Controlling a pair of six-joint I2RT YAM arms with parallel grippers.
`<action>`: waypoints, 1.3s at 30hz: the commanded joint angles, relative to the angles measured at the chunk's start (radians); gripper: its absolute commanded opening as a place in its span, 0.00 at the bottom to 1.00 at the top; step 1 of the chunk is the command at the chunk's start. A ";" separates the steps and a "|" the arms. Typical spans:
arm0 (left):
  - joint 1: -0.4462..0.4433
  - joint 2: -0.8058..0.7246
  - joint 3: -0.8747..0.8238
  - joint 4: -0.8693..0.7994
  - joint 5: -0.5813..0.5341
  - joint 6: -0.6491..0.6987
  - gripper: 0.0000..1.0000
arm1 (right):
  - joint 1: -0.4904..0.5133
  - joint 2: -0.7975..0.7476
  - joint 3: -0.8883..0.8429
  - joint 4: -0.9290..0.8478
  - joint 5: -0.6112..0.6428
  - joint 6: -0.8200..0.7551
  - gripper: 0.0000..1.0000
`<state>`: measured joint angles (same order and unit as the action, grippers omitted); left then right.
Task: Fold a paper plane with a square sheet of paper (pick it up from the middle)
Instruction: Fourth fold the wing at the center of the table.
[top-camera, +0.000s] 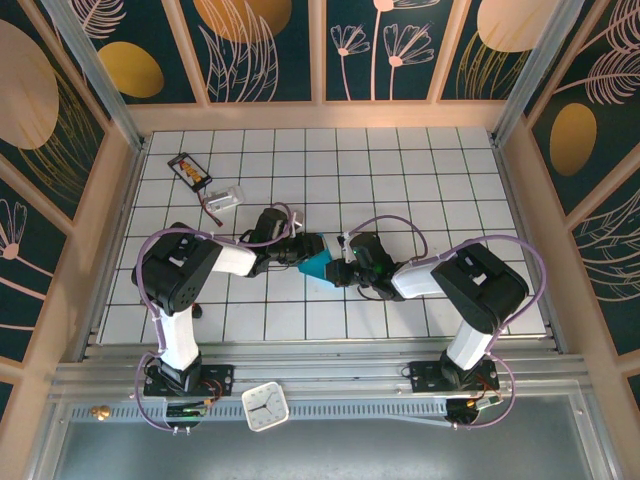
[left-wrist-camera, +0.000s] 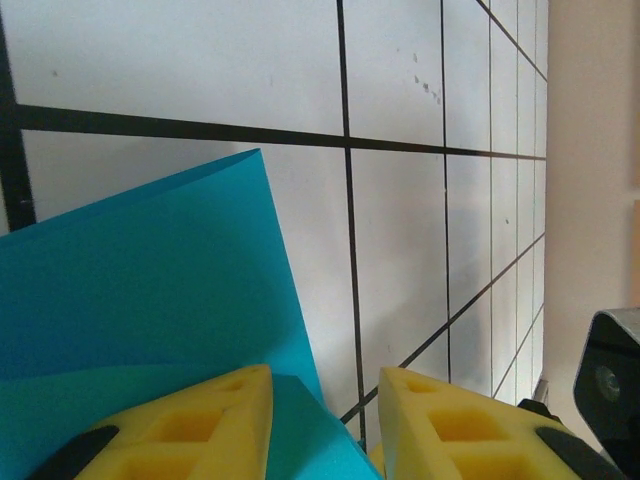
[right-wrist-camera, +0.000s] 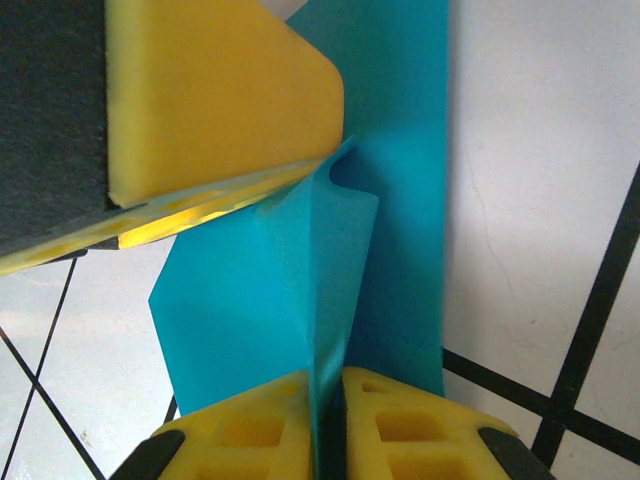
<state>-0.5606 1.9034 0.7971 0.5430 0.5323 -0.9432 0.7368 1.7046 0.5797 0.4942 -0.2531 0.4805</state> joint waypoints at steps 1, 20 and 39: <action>0.004 0.004 0.021 0.032 0.037 0.010 0.34 | 0.018 0.029 -0.029 -0.054 0.012 0.000 0.15; 0.004 0.070 0.052 -0.043 0.030 0.069 0.34 | 0.014 0.012 -0.029 -0.069 0.015 -0.002 0.18; 0.004 0.063 0.058 -0.087 -0.003 0.106 0.34 | -0.084 -0.167 -0.028 -0.083 -0.134 0.076 0.29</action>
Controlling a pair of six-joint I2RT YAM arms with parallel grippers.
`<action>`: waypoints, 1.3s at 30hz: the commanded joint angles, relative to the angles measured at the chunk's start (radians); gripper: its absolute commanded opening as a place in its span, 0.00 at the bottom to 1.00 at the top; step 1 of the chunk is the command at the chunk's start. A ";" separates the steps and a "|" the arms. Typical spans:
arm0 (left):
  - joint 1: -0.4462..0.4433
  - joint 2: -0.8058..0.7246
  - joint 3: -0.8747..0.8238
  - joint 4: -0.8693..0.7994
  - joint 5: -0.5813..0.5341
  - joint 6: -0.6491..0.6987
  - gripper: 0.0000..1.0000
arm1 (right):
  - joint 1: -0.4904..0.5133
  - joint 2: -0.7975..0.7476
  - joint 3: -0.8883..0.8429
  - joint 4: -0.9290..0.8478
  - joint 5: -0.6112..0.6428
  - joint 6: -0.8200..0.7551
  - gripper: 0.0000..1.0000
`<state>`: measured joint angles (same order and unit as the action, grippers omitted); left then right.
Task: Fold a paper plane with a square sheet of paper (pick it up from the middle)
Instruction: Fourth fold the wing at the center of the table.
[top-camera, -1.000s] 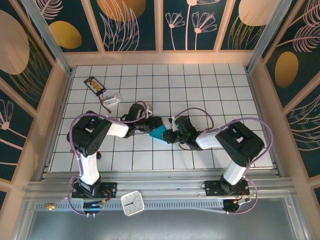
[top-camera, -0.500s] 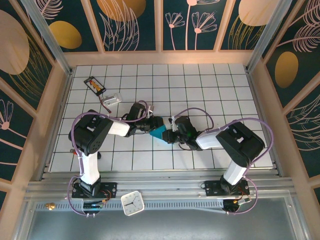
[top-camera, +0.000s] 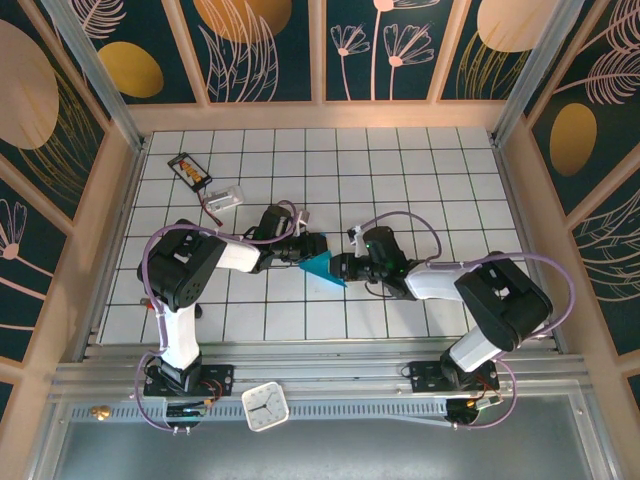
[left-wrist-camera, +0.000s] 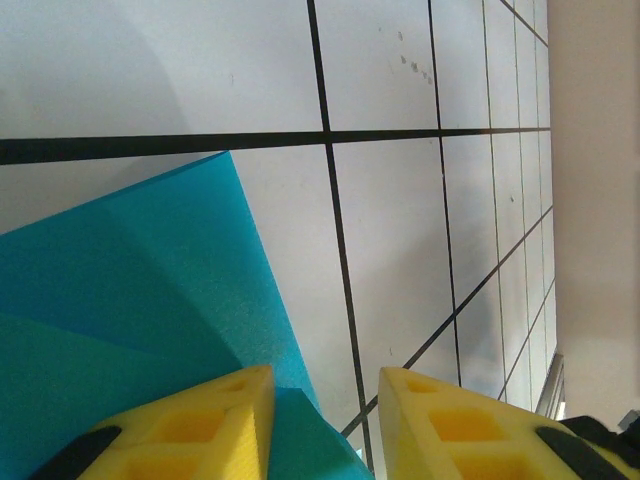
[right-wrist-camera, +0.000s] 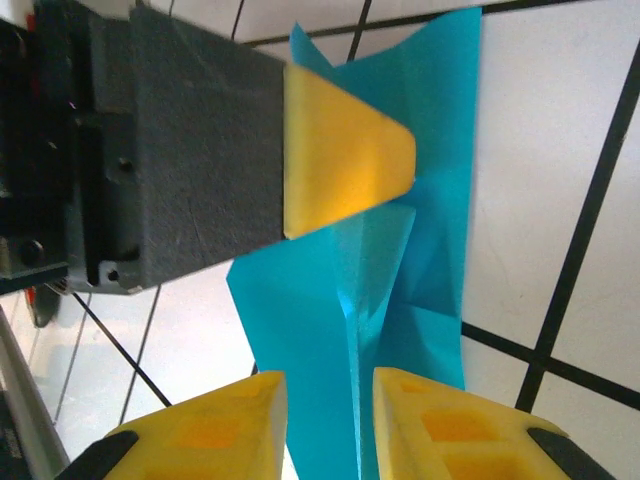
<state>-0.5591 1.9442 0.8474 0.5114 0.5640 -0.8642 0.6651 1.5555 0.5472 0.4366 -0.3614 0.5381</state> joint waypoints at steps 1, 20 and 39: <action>0.002 0.022 0.007 -0.053 -0.035 0.025 0.34 | -0.012 -0.011 0.013 -0.033 -0.025 0.014 0.28; 0.001 0.015 0.015 -0.056 -0.049 0.014 0.34 | 0.003 0.040 -0.048 0.022 -0.026 0.029 0.03; 0.002 0.017 0.021 0.019 -0.012 -0.024 0.39 | 0.019 0.054 -0.105 0.044 0.031 0.034 0.00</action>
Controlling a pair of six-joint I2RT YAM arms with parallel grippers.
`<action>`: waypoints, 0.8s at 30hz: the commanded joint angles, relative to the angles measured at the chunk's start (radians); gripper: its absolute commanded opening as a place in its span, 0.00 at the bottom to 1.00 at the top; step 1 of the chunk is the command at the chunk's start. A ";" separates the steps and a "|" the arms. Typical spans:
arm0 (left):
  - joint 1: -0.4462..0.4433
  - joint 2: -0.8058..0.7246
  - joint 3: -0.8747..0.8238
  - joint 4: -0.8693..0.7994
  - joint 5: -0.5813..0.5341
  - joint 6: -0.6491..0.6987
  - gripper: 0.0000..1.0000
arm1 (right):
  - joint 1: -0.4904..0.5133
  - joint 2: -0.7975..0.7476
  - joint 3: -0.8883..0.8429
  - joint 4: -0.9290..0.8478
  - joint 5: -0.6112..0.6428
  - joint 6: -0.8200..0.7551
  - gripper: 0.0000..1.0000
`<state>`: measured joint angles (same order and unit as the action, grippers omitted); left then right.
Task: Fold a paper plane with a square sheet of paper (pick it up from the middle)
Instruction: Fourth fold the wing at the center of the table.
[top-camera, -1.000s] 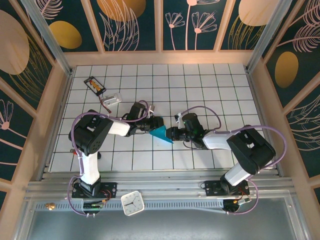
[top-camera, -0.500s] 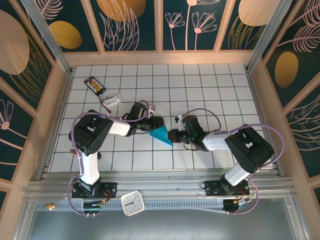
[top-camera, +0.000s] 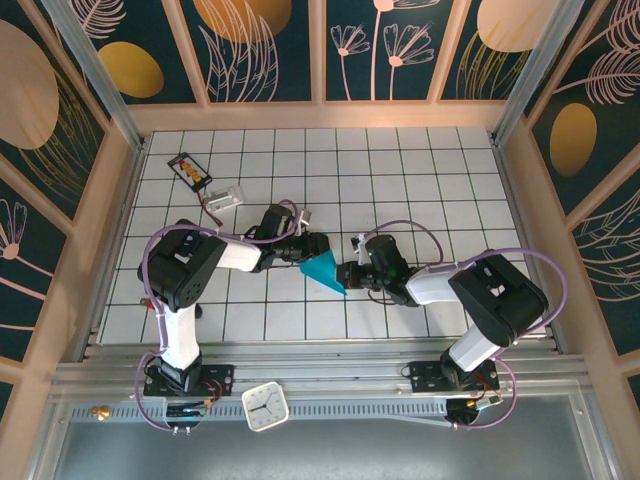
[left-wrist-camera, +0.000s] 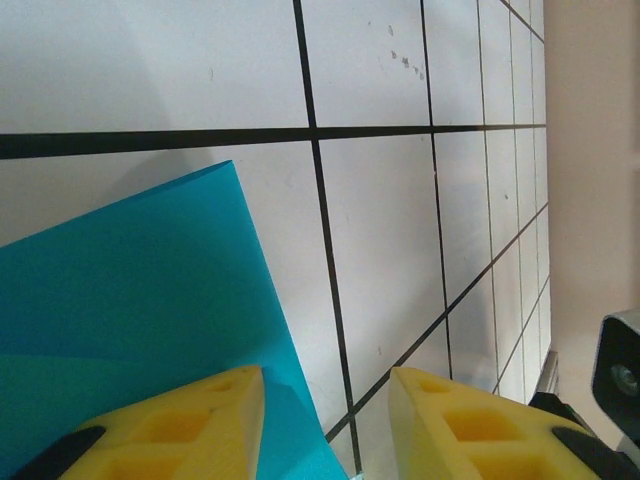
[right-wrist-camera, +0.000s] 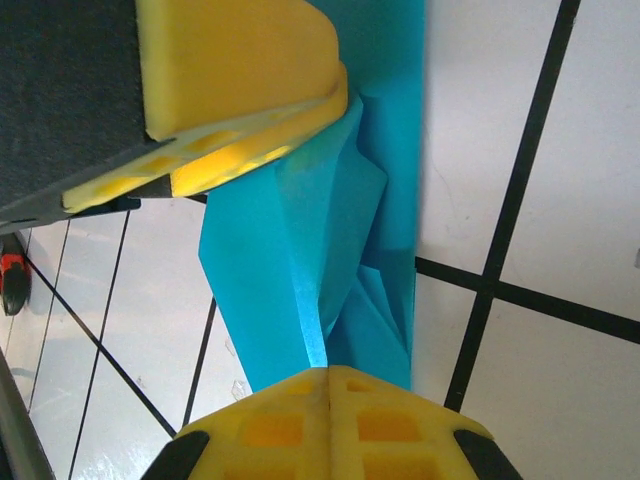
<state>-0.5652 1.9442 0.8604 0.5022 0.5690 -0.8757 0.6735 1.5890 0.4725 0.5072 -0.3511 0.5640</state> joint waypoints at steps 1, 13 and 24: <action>0.008 0.011 0.006 0.040 -0.012 -0.017 0.40 | 0.011 0.023 -0.034 -0.023 0.024 0.011 0.00; 0.008 -0.066 -0.006 0.079 0.004 -0.044 0.47 | 0.010 0.022 -0.057 0.012 0.049 0.035 0.00; 0.008 -0.161 -0.085 0.098 0.017 -0.059 0.48 | 0.011 0.018 -0.071 0.066 0.049 0.066 0.00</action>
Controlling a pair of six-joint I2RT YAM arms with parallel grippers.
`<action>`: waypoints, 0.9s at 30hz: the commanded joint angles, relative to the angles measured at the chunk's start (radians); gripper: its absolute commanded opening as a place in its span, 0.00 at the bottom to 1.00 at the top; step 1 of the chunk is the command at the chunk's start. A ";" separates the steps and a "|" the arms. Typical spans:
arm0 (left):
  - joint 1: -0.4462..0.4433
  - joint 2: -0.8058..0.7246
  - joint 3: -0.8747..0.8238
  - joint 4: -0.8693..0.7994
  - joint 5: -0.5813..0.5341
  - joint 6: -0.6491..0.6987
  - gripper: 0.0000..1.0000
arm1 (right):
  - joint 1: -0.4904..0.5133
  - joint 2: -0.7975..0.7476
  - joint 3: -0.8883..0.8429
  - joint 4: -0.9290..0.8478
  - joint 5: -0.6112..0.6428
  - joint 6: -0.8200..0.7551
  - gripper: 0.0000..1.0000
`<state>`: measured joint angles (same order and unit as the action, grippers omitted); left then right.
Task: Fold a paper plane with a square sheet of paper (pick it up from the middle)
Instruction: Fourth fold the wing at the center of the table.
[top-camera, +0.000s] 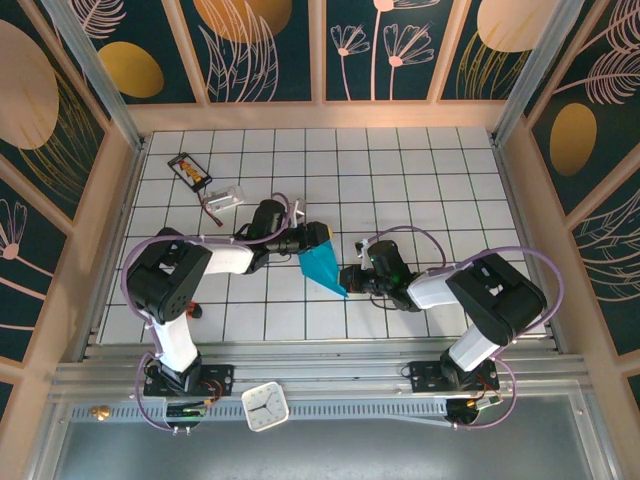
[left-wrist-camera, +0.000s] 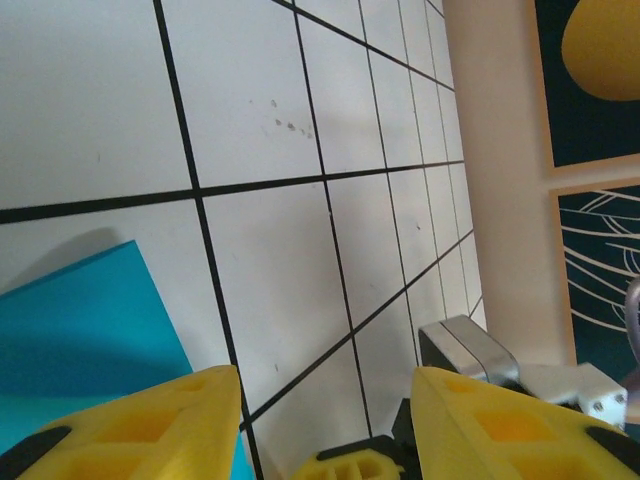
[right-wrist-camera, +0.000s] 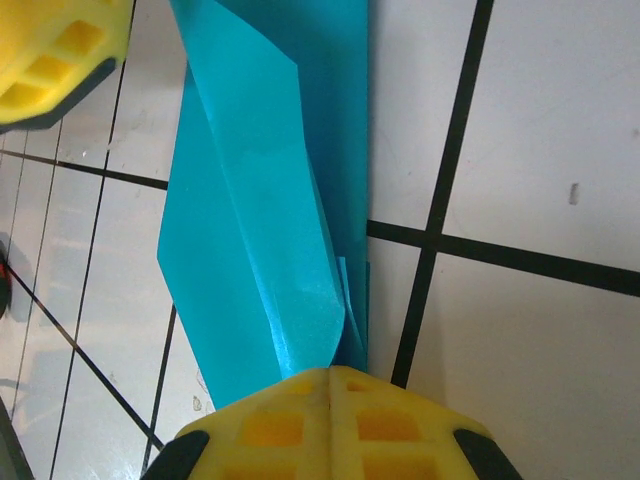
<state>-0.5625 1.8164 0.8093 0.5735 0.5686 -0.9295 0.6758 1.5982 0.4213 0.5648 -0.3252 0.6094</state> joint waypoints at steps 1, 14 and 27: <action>0.006 -0.038 -0.044 0.029 0.021 -0.004 0.47 | 0.008 0.010 -0.018 0.009 0.024 0.023 0.00; 0.003 0.036 -0.016 0.019 0.077 0.011 0.41 | 0.008 0.020 -0.013 -0.002 0.033 0.021 0.00; 0.003 0.093 -0.001 -0.032 0.030 0.042 0.40 | 0.008 0.017 -0.006 -0.017 0.035 0.013 0.00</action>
<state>-0.5625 1.8889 0.7895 0.5636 0.6159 -0.9192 0.6769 1.6001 0.4179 0.5755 -0.3183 0.6205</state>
